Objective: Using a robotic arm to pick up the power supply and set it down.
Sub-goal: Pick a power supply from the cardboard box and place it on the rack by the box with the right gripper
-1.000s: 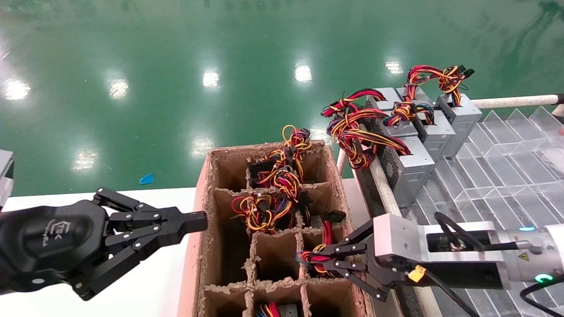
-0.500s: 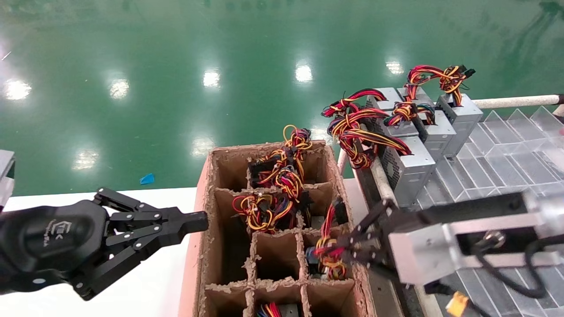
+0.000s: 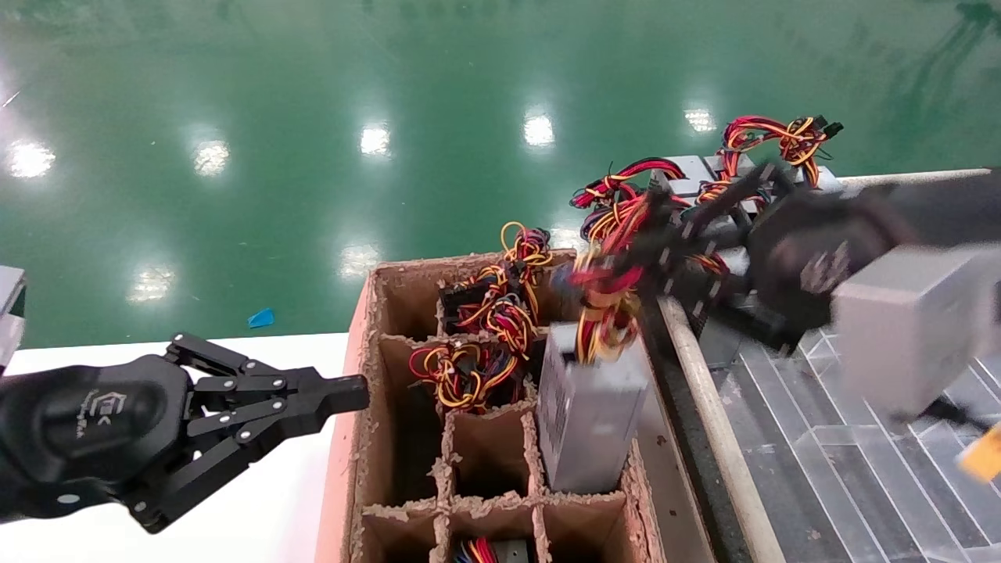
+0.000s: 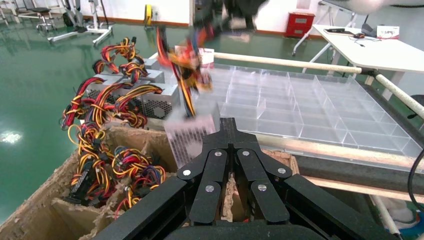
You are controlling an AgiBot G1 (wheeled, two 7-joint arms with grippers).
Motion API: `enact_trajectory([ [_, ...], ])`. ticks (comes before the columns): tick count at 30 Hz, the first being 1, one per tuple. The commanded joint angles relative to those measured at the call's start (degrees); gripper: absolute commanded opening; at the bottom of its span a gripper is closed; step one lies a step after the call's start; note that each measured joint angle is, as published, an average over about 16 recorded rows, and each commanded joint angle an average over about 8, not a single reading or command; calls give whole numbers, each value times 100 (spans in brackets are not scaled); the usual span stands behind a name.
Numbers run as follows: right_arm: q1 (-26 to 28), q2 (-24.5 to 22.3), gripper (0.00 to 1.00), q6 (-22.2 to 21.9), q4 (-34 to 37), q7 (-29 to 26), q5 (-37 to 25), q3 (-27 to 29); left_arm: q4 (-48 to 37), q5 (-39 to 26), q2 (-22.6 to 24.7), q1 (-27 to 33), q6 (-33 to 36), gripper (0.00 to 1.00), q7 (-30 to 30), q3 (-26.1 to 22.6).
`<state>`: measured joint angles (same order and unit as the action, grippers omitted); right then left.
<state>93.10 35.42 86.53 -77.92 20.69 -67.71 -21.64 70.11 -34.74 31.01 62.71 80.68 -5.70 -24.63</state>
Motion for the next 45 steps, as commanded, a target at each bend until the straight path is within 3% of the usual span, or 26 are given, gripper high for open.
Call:
enact_trajectory([
  [1,157,-47,0,-20,-5,211,80,94,0,0,0,0,0,0,0,0],
  [11,767,-470,0,-322,4,251,47,452,0,0,0,0,0,0,0,0],
  [24,1309,-1056,0,-806,35,-356,-991,509,0,0,0,0,0,0,0,0],
  [36,665,-1710,0,-1449,142,-1148,-1649,497,0,0,0,0,0,0,0,0],
  [45,-139,-1928,0,-1993,605,-1006,-1539,549,0,0,0,0,0,0,0,0],
])
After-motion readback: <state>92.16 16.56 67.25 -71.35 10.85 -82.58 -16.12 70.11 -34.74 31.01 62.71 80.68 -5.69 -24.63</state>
